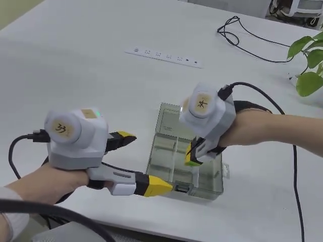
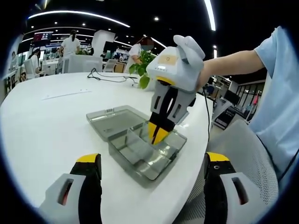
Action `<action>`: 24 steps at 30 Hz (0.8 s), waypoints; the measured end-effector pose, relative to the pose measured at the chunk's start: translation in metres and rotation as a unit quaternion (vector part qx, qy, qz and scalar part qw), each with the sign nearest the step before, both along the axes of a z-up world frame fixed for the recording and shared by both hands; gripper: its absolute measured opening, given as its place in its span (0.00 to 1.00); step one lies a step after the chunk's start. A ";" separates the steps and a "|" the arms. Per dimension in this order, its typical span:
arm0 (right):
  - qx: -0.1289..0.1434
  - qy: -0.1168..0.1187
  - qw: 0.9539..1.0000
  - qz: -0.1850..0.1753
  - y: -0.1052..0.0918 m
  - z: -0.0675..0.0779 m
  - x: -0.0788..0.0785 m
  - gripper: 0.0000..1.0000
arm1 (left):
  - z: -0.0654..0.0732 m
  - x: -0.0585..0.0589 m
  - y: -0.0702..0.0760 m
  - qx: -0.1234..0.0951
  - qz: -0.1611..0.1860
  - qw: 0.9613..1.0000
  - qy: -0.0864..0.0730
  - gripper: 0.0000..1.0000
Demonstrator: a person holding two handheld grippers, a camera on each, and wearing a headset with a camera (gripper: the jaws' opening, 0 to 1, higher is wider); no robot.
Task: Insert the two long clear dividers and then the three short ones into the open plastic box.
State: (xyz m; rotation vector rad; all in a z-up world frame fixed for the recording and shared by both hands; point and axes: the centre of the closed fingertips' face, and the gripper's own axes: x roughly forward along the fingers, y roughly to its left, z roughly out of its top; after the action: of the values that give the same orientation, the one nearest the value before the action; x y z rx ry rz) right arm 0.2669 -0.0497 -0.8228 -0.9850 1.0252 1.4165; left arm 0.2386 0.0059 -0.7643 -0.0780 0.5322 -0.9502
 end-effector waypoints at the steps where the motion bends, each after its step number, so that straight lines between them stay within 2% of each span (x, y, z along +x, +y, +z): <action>1: -0.001 -0.001 1.000 -0.001 0.000 -0.001 0.000 0.02 | 0.000 0.000 0.000 0.000 0.000 1.000 0.000 0.93; 6: -0.004 -0.002 1.000 -0.001 0.001 -0.002 0.000 0.01 | -0.001 -0.001 -0.003 0.001 -0.005 1.000 0.001 0.93; 8: -0.012 -0.011 1.000 0.003 0.001 -0.008 0.000 0.01 | 0.000 0.000 -0.005 -0.001 -0.007 1.000 0.001 0.93; 11: -0.019 -0.012 1.000 0.007 0.001 -0.007 0.001 0.01 | 0.001 0.001 -0.005 0.000 -0.010 1.000 -0.001 0.92; 17: -0.008 -0.012 1.000 -0.002 0.000 -0.007 0.001 0.01 | 0.003 0.003 -0.005 -0.002 -0.011 1.000 -0.004 0.92; 24: -0.009 -0.012 1.000 -0.002 0.000 -0.006 0.002 0.01 | 0.003 0.003 -0.006 0.000 -0.012 1.000 -0.007 0.92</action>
State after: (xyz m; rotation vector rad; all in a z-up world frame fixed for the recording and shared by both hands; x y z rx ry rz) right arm 0.2686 -0.0495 -0.8292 -1.0105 1.0225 1.3911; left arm 0.2417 0.0003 -0.7608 -0.0659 0.5218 -0.9736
